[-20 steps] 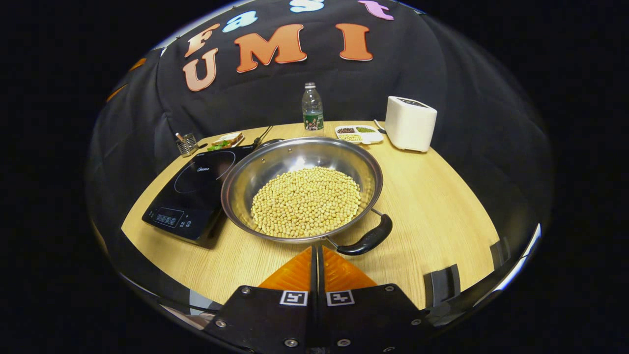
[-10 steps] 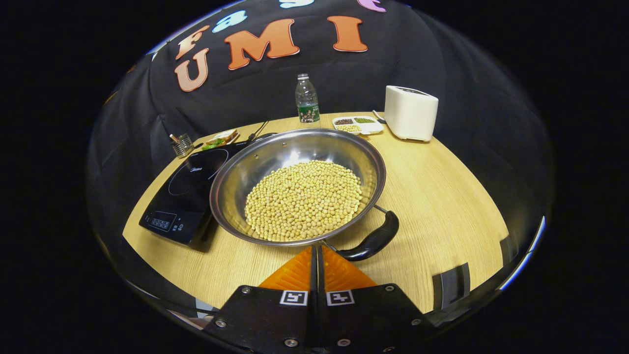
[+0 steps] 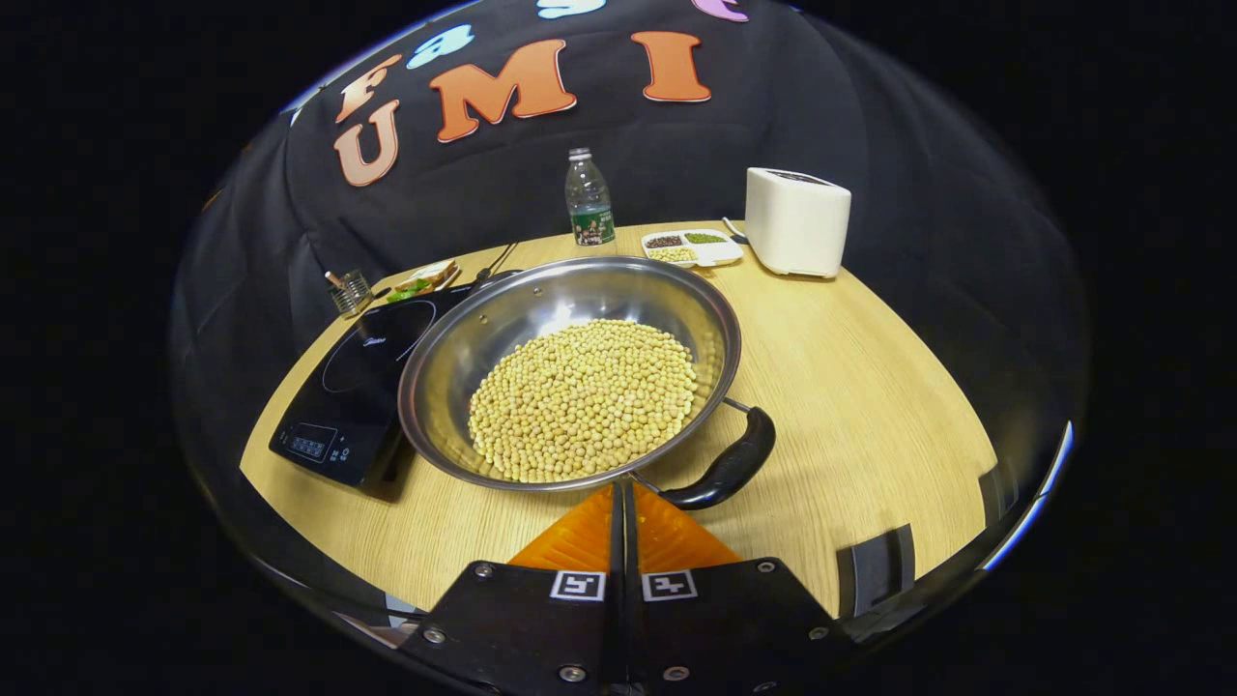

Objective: First push the handle of the pot to place it horizontally, then grasp the pot with both hands and set it on the induction cooktop.

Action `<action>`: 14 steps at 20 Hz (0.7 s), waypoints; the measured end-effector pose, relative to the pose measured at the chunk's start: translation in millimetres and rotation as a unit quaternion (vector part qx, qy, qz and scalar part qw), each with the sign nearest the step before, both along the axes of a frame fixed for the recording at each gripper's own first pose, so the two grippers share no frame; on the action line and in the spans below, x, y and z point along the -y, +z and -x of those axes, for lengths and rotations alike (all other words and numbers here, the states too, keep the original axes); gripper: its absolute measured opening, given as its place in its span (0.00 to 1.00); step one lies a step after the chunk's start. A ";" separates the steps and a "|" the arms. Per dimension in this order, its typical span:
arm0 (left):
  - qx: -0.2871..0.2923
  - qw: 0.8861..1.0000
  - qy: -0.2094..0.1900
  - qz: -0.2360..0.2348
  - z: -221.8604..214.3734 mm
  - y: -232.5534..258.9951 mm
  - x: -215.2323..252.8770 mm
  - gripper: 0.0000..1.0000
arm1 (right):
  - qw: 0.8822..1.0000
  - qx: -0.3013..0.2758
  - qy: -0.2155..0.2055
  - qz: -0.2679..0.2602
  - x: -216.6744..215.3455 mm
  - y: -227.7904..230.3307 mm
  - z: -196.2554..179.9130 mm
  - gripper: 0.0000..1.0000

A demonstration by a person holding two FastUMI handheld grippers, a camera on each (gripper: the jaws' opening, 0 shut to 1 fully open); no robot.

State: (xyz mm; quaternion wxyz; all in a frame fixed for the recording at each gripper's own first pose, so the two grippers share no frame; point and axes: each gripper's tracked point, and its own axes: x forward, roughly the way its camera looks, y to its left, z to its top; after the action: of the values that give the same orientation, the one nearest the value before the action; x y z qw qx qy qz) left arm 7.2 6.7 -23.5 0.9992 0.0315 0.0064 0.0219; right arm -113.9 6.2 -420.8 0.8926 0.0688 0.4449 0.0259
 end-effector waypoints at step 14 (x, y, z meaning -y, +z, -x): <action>-0.009 1.000 -0.001 -0.002 -9.4 -6.6 7.3 0.99 | 0.999 0.000 -0.035 0.008 29.6 -4.7 -15.3 0.00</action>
State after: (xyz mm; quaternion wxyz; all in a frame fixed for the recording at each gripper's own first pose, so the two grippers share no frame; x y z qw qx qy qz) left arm 16.5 -0.6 -30.2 0.9991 0.0337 0.0150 0.0207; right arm -98.6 -23.4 -425.5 0.8934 0.0773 0.4424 -0.0091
